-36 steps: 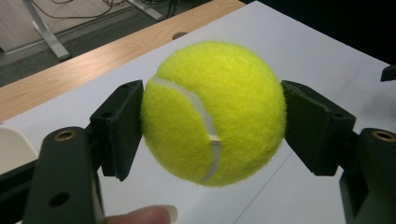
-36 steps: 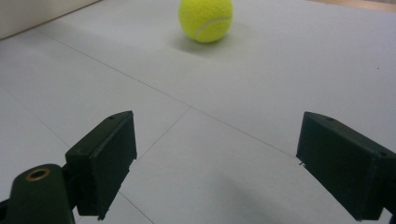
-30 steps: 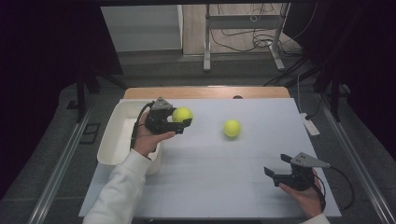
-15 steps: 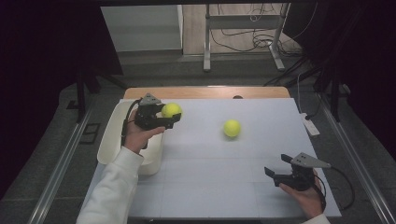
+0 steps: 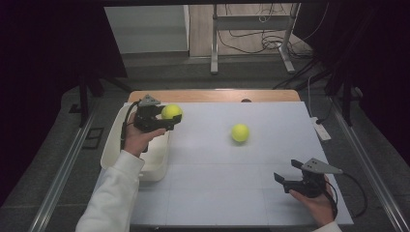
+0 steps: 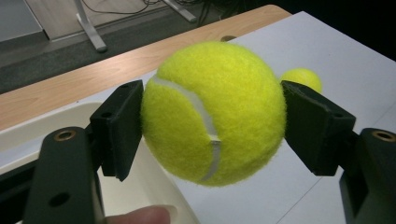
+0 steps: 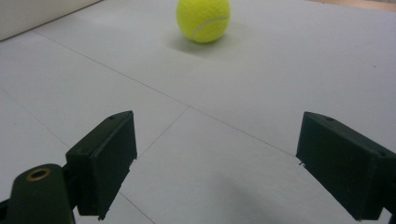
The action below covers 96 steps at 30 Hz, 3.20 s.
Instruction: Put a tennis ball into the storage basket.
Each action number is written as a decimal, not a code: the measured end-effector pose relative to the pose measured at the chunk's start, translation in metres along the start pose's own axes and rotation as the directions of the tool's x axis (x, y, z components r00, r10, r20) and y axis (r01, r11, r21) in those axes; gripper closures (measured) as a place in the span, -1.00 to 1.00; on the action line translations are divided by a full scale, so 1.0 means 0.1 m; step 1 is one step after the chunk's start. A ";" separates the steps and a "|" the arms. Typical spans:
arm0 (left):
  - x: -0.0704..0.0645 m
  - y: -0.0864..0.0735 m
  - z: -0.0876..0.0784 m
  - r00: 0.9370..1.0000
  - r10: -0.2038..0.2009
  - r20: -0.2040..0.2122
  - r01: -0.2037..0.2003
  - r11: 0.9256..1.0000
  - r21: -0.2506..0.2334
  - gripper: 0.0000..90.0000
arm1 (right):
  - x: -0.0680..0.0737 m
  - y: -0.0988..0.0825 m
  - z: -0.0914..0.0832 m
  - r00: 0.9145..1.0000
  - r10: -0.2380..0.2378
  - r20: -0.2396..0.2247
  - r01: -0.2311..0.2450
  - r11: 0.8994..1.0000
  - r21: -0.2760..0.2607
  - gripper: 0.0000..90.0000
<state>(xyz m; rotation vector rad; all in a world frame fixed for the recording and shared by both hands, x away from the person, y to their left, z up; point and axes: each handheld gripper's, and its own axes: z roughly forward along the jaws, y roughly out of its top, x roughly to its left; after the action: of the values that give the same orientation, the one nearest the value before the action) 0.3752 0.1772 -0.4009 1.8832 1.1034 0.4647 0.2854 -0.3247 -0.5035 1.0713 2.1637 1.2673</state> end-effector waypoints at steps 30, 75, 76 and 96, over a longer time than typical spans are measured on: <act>0.30 -0.04 -0.08 0.993 -0.074 -0.089 0.072 0.997 -0.021 -0.40 | 0.00 0.00 -0.01 1.000 -0.003 0.007 0.003 1.000 0.004 -0.72; 0.92 -0.20 -0.22 0.955 -0.147 -0.260 0.164 0.985 0.047 -0.40 | -0.01 -0.01 0.00 1.000 0.005 0.014 -0.005 1.000 0.006 -0.72; 0.94 -0.20 -0.22 0.953 -0.149 -0.263 0.168 0.985 0.051 -0.40 | -0.01 -0.01 0.00 1.000 0.005 0.014 -0.005 1.000 0.006 -0.72; 1.04 -0.24 -0.22 0.943 -0.158 -0.293 0.187 0.980 0.072 -0.41 | -0.01 -0.01 -0.01 1.000 0.006 0.014 -0.006 1.000 0.003 -0.72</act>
<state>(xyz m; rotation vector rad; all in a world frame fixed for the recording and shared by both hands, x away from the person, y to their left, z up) 0.4037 0.2803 -0.4204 1.8209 1.4954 0.6047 0.2849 -0.3266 -0.5039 1.0860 2.1542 1.2554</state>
